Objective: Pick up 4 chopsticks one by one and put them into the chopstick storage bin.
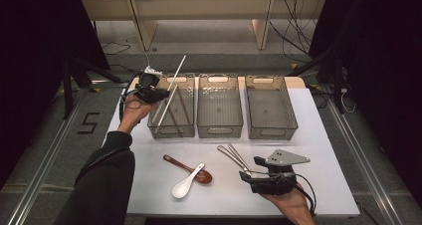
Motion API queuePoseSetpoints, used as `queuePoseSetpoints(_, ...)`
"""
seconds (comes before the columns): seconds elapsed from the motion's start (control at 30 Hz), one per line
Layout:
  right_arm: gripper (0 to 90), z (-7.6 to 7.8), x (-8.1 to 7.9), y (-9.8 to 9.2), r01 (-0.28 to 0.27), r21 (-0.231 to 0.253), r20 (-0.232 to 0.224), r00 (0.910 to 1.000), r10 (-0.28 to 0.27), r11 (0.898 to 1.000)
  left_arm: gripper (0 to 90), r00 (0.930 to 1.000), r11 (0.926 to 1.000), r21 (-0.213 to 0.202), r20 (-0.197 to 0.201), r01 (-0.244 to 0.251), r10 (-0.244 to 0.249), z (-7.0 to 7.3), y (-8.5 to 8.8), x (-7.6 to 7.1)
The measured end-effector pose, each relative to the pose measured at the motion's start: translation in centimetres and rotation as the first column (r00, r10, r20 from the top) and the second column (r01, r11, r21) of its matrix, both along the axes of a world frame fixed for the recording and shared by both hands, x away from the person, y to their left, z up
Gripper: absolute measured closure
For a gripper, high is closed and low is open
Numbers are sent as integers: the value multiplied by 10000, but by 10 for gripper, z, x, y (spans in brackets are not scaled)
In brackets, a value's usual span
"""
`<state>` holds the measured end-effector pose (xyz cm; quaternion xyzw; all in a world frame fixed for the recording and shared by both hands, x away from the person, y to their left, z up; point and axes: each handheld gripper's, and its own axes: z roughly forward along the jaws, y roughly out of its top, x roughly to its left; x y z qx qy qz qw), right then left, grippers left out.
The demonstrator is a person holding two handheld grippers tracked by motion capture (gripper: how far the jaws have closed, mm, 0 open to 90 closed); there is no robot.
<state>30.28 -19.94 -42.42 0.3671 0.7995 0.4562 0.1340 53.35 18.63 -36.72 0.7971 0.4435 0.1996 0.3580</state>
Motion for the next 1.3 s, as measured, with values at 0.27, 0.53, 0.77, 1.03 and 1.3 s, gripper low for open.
queuePoseSetpoints(0.27, 300, 0, 0, 0, -9, -46, -17, 10000, 9, 10000, 840, 9999, 9998, -113, -44, -135, 134, -11, 0, 0)
queuePoseSetpoints(0.53, 300, 0, 0, 0, -9, -43, 16, 10000, 9, 10000, 839, 9996, 9999, -62, -251, -92, 91, -25, -3, 3)
queuePoseSetpoints(0.77, 300, 0, 0, 0, -3, -35, 25, 10000, 3, 10000, 837, 9995, 10000, 27, -321, -82, 82, -29, -5, 3)
queuePoseSetpoints(1.03, 300, 0, 0, 0, -22, -37, 10, 10000, 22, 10000, 833, 9991, 9999, 112, -414, -111, 116, -35, -5, 4)
queuePoseSetpoints(1.3, 300, 0, 0, 0, -32, -40, 15, 10000, 32, 10000, 827, 9980, 9989, 427, -593, -193, 219, -40, -5, 5)
